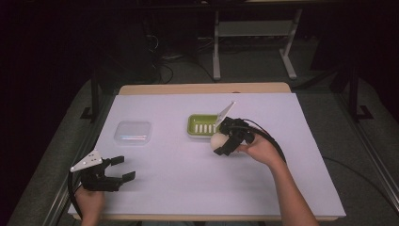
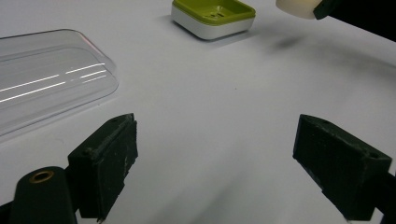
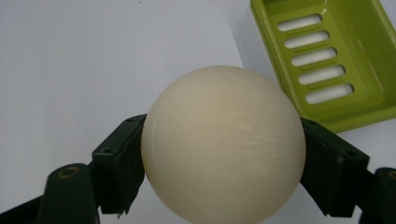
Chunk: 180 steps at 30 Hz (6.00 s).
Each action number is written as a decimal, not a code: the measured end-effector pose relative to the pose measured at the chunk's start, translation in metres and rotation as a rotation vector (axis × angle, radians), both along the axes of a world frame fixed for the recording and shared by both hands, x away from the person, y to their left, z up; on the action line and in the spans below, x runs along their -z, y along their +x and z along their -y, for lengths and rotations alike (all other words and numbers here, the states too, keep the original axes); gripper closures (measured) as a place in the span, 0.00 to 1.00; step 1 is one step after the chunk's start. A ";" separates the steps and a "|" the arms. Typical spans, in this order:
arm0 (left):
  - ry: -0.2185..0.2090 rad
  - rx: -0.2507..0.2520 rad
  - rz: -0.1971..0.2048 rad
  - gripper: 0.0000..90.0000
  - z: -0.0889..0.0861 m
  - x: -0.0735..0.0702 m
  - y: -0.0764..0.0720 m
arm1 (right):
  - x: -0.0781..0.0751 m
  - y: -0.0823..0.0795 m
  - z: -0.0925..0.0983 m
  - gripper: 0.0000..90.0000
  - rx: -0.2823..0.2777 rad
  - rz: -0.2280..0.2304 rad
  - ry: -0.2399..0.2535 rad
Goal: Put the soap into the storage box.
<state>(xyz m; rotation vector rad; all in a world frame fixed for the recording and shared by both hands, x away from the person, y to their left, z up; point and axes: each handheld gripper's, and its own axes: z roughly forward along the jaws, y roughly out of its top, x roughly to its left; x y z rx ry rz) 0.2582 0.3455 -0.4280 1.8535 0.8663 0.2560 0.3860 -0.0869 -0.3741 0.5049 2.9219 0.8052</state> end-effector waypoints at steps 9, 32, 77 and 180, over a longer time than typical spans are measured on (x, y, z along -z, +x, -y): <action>0.001 0.003 0.006 0.15 -0.001 0.000 0.000 | 0.001 0.012 -0.009 0.25 -0.001 -0.012 0.001; -0.005 0.001 0.006 0.15 -0.002 0.000 0.000 | -0.008 0.029 -0.019 0.25 -0.002 -0.007 0.004; -0.006 0.007 0.003 0.15 -0.002 0.001 0.001 | 0.019 0.093 -0.046 0.25 0.137 -0.028 -0.026; 0.009 0.007 0.006 0.15 0.000 0.000 0.001 | 0.000 0.046 -0.010 0.30 0.120 -0.043 0.106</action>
